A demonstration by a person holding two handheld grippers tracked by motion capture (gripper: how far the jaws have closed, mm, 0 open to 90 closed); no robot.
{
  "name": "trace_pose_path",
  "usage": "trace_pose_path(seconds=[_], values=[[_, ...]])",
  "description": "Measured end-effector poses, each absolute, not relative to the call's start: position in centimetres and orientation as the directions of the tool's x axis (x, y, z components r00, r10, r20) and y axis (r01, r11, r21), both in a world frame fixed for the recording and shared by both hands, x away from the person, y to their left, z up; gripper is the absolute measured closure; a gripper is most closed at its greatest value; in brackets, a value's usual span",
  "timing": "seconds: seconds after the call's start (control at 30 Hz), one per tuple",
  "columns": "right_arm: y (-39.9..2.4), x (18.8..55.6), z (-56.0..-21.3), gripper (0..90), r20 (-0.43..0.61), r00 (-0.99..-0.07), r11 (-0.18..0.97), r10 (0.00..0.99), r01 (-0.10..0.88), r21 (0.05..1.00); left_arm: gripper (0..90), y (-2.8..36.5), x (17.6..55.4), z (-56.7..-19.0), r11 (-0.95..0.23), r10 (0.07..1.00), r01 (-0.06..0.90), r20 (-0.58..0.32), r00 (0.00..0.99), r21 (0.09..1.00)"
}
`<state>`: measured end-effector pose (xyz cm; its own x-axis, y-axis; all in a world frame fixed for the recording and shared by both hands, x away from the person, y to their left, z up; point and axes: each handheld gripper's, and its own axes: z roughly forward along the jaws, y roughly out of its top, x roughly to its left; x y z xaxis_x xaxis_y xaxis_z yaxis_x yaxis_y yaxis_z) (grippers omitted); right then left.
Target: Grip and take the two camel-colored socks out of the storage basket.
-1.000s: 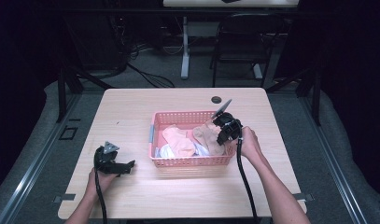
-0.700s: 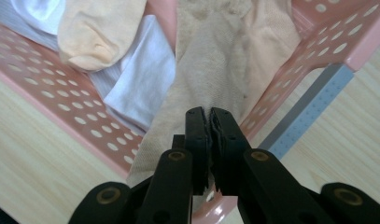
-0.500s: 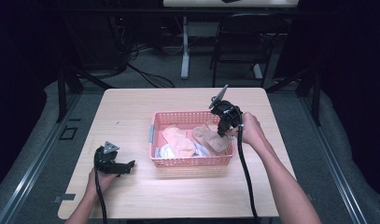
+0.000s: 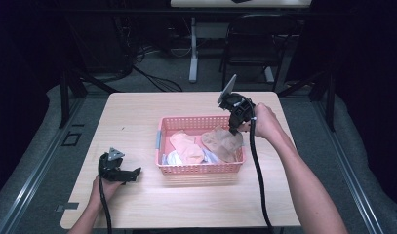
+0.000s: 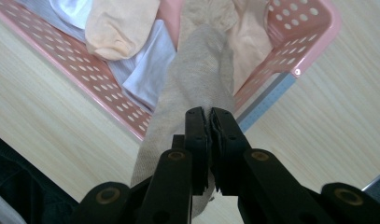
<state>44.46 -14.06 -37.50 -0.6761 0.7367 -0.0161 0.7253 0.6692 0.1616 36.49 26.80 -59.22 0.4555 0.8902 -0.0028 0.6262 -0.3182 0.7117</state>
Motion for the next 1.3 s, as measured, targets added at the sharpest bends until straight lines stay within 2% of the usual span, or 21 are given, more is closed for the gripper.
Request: trace_pose_path(seconds=[0.57,1.03,1.3], values=[[-14.2,44.3,-33.5,85.6,-0.046,-0.680,0.677,0.732,0.719,0.157,0.0,26.8,36.5,-59.2,-0.317,0.891,0.627,-0.004,0.455,0.711],[-15.1,44.4,-32.7,85.3,-0.059,-0.662,0.662,0.747,0.734,0.149,0.0,26.8,36.5,-59.2,-0.317,0.891,0.628,-0.005,0.455,0.711],[-17.9,44.3,-32.4,85.0,-0.076,-0.617,0.621,0.783,0.769,0.152,0.0,26.8,36.5,-59.2,-0.319,0.890,0.627,-0.004,0.457,0.711]])
